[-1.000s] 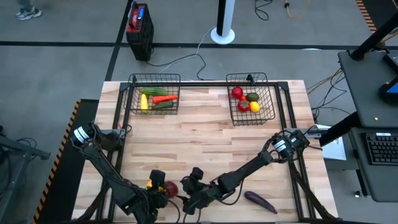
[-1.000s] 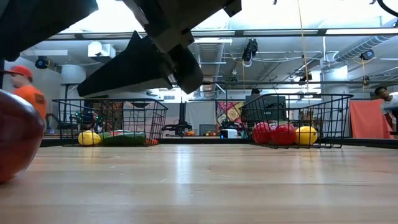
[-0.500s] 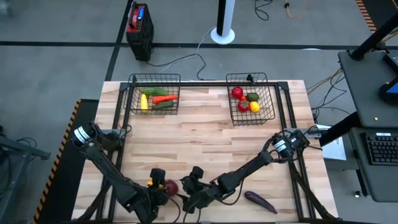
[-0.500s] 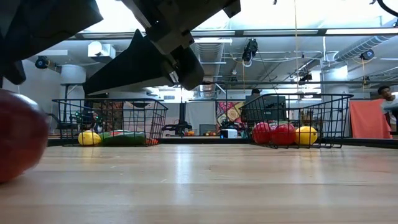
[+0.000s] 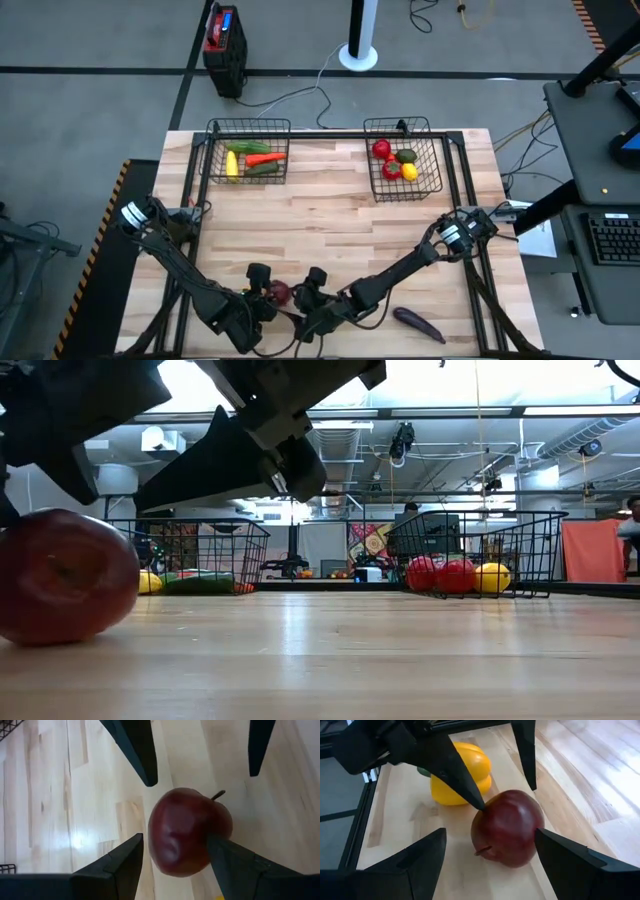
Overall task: Sort produce into baskets
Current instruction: Put the red apple into the right black wire basket
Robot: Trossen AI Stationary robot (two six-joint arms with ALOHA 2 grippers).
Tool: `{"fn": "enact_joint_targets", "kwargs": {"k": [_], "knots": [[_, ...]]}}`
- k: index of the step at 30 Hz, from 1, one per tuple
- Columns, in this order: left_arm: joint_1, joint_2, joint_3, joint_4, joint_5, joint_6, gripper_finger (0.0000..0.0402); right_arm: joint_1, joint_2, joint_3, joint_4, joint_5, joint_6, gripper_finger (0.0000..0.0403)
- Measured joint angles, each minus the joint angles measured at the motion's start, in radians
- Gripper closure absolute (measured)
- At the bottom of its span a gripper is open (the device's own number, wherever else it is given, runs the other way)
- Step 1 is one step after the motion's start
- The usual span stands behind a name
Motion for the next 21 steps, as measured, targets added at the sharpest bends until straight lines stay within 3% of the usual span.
{"fn": "enact_joint_targets", "kwargs": {"k": [13, 21], "knots": [[0.000, -0.043, -0.010, -0.029, -0.029, -0.002, 0.0198, -0.015, 0.011, -0.001, 0.011, 0.096, -0.060, 0.0108], [0.000, -0.052, -0.040, -0.074, -0.031, -0.004, 0.0198, -0.024, 0.011, -0.001, 0.035, 0.095, -0.093, 0.0108]]}}
